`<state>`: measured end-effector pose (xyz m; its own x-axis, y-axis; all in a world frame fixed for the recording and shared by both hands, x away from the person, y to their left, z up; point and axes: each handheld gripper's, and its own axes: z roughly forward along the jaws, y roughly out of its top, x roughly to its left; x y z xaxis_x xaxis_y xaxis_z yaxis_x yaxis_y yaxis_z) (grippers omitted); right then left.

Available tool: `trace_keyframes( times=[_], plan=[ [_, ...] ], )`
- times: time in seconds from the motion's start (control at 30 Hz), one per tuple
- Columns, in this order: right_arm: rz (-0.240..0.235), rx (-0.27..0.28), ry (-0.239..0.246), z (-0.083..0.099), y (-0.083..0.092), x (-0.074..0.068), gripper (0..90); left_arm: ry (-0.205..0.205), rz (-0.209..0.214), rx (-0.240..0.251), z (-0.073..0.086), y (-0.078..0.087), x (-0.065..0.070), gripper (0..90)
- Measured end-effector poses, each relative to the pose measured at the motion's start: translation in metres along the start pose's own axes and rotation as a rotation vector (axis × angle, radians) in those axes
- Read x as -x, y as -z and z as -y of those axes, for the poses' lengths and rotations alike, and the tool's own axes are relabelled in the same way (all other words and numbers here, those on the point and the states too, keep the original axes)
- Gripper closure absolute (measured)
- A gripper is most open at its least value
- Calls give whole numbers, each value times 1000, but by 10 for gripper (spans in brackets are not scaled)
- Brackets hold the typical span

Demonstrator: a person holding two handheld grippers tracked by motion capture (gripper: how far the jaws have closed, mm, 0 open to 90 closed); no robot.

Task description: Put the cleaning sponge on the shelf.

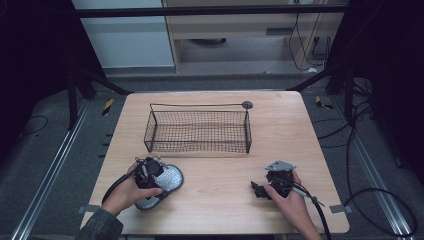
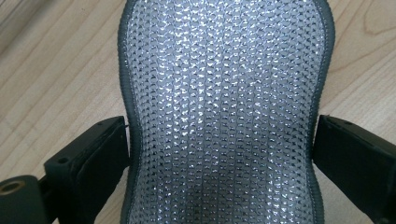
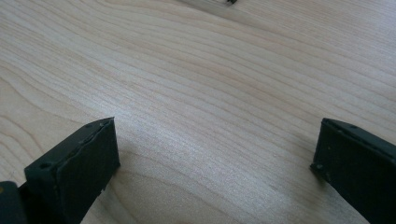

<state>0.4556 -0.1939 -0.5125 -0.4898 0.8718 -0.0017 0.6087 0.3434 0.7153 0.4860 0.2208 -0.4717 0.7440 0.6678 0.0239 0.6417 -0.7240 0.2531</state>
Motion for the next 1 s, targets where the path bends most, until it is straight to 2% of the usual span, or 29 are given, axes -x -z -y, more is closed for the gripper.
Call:
trace_keyframes(
  times=[0.37,0.77,1.0],
  plan=[
    [-2,-3,3,0,0,0,4,22,44,-2,1,-5,-8,31],
    [-4,-1,4,0,0,-1,4,-4,32,5,3,-1,-7,116],
    [-5,-1,6,0,0,0,4,-33,9,41,3,10,-2,127]
  ],
)
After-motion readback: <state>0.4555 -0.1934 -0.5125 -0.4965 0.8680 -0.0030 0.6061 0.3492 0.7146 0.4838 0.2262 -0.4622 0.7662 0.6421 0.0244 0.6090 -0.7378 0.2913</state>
